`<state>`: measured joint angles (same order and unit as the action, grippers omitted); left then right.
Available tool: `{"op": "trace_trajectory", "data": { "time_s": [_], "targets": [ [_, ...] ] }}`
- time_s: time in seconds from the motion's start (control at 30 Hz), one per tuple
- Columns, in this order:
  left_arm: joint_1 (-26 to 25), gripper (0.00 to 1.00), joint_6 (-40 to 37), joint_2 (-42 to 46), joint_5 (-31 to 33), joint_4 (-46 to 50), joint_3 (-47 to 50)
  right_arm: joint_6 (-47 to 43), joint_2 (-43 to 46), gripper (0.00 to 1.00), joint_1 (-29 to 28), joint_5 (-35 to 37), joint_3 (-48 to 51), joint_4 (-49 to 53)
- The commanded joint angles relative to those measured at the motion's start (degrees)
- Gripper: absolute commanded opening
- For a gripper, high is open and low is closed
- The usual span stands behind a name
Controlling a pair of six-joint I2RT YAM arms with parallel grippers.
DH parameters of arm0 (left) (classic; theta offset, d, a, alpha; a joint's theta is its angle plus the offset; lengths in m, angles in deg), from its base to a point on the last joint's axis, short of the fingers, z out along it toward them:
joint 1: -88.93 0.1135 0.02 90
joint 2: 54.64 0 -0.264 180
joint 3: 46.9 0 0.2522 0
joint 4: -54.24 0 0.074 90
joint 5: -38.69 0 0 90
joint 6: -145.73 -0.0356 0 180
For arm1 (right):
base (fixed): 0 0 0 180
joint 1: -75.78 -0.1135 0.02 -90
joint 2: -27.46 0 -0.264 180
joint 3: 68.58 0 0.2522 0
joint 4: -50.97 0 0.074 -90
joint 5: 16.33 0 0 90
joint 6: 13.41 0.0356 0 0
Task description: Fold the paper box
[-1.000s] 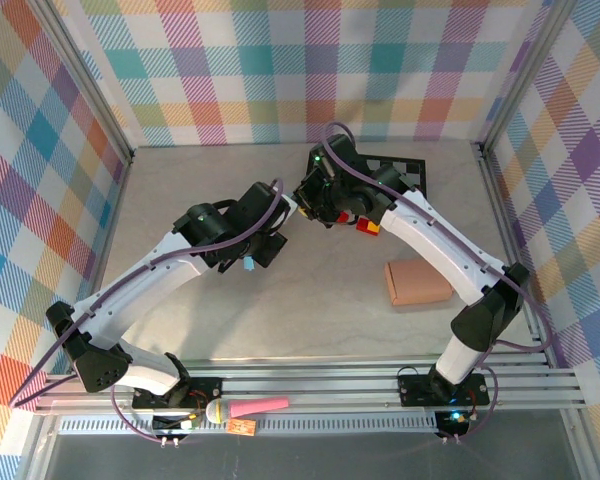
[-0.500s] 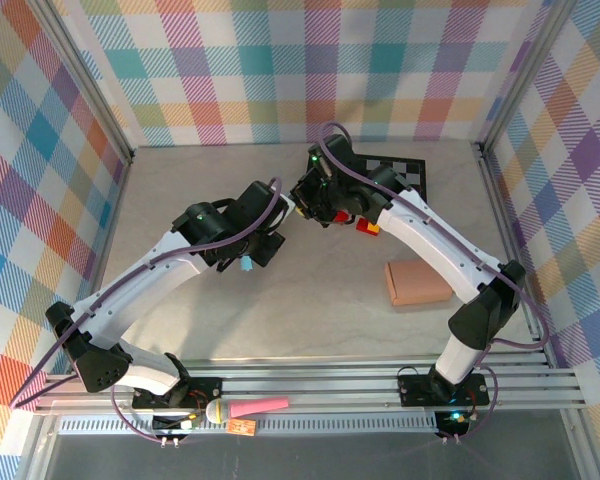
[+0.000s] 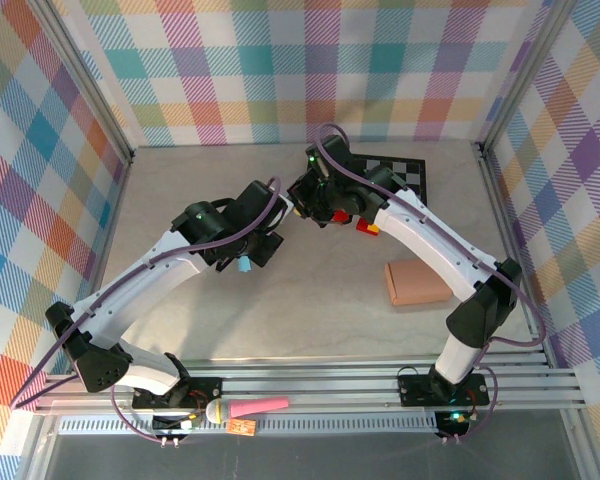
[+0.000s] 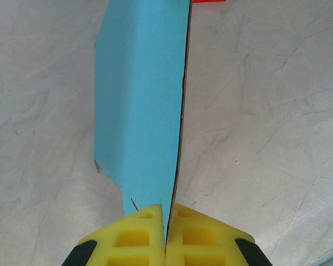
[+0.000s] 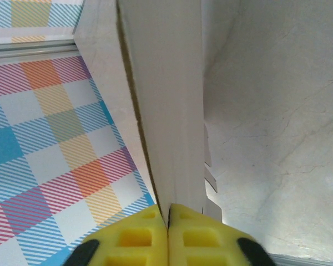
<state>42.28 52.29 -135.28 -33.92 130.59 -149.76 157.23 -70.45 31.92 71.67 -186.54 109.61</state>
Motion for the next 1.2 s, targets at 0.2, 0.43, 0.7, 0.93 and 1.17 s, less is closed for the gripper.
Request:
{"op": "trace_trajectory", "data": {
  "time_s": [0.2, 0.43, 0.7, 0.93, 1.17],
  "targets": [
    [0.3, 0.55, 4.2, 3.9, -3.8, -4.1, -3.7, 1.9, 1.6, 0.00, -0.3, 2.5, 1.0, -2.6],
    [1.4, 0.80, 10.7, 12.9, -9.5, -15.7, -3.6, 3.8, 5.0, 0.00, -0.6, 6.2, -0.9, 1.0],
    [26.3, 0.67, 30.2, 11.2, -17.3, -9.0, -0.9, 4.5, 9.1, 0.00, -1.9, 12.2, -4.4, 6.9],
    [34.3, 0.48, 38.8, 2.0, -34.5, -13.2, 9.3, 13.8, 6.2, 0.00, -4.3, 10.2, -10.2, 13.8],
    [34.6, 0.49, 33.0, 1.8, -29.8, -9.7, 12.1, 17.3, 2.7, 0.00, -3.8, 9.3, 2.7, -2.3]
  ]
}}
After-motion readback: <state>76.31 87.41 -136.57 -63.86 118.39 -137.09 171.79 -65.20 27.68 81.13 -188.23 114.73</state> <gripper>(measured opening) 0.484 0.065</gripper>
